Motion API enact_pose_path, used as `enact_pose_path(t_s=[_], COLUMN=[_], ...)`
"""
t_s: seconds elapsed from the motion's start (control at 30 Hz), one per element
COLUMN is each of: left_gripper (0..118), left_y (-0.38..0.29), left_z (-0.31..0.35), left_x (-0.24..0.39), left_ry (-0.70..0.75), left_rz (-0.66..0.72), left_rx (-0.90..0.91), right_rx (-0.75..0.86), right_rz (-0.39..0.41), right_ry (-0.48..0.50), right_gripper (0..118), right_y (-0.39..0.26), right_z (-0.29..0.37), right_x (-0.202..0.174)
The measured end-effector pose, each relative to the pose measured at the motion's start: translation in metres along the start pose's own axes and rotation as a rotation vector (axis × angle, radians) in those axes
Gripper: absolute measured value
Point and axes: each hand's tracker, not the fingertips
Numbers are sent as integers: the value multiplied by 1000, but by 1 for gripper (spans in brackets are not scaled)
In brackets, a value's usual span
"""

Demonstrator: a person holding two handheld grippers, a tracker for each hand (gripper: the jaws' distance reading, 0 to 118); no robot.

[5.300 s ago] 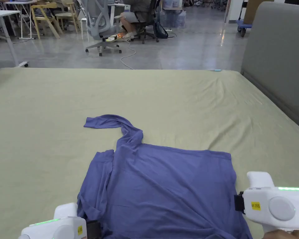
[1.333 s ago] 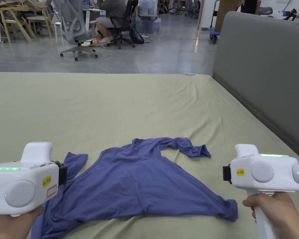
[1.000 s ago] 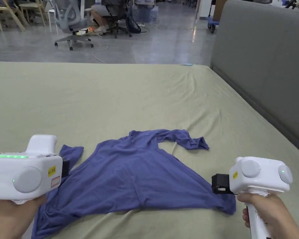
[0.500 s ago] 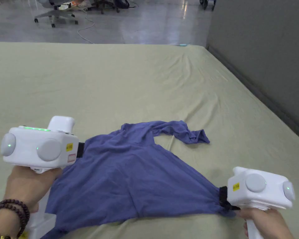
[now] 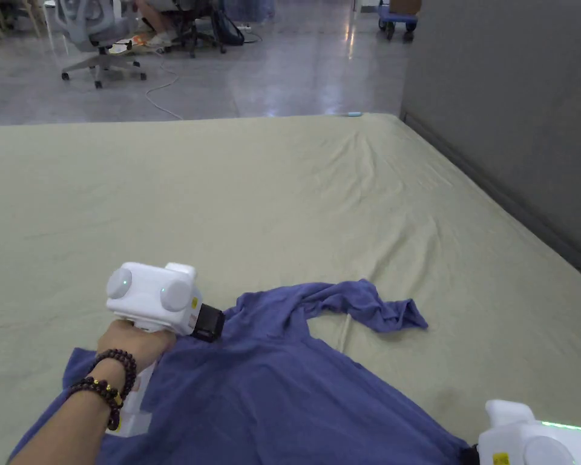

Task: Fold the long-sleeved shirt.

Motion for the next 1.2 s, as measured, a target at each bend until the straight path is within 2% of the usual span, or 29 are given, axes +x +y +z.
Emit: enact_pose_path(t_s=[0.1,0.13,0.17,0.2,0.23,0.27,0.4,0.57,0.67,0.77,0.97,1.1,1.2], left_gripper=[104,103,92,73,44,3,3,3,3,3,3,3,3], left_y=[-14,-20,-21,-20,-12,-8,-3,35,67,114,191,217,226], left_z=[-18,-16,-6,-1,-4,3,51,161,256,340,474,519,544], left_x=[13,18,21,24,19,22,24,-26,-43,-67,-94,-111,-121], left_ry=[-11,-13,25,-1,-26,-27,-59,-154,-74,-75,69,88,138], left_rz=[-52,-20,16,5,2,-27,-2,159,125,161,208,272,292], left_rx=[-173,-132,-52,-95,-94,-75,36,242,428,557,772,839,912], right_rx=[-2,-1,2,5,7,8,21,290,450,608,814,859,907], right_rz=[4,6,10,15,22,26,38,56,122,186,206,212,162], right_ry=[2,-1,-5,-9,-15,-18,-1,133,135,121,125,127,157], right_gripper=[2,2,2,2,2,2,2,2,2,2,2,2,2], right_y=[0,0,-1,-1,-2,-1,13,88,148,215,343,396,416], right_z=[0,-1,-1,-2,-3,-4,20,117,187,264,401,457,485], right_x=[0,-2,-2,-3,-5,-6,-5,-4,-18,-33,-69,-85,-91])
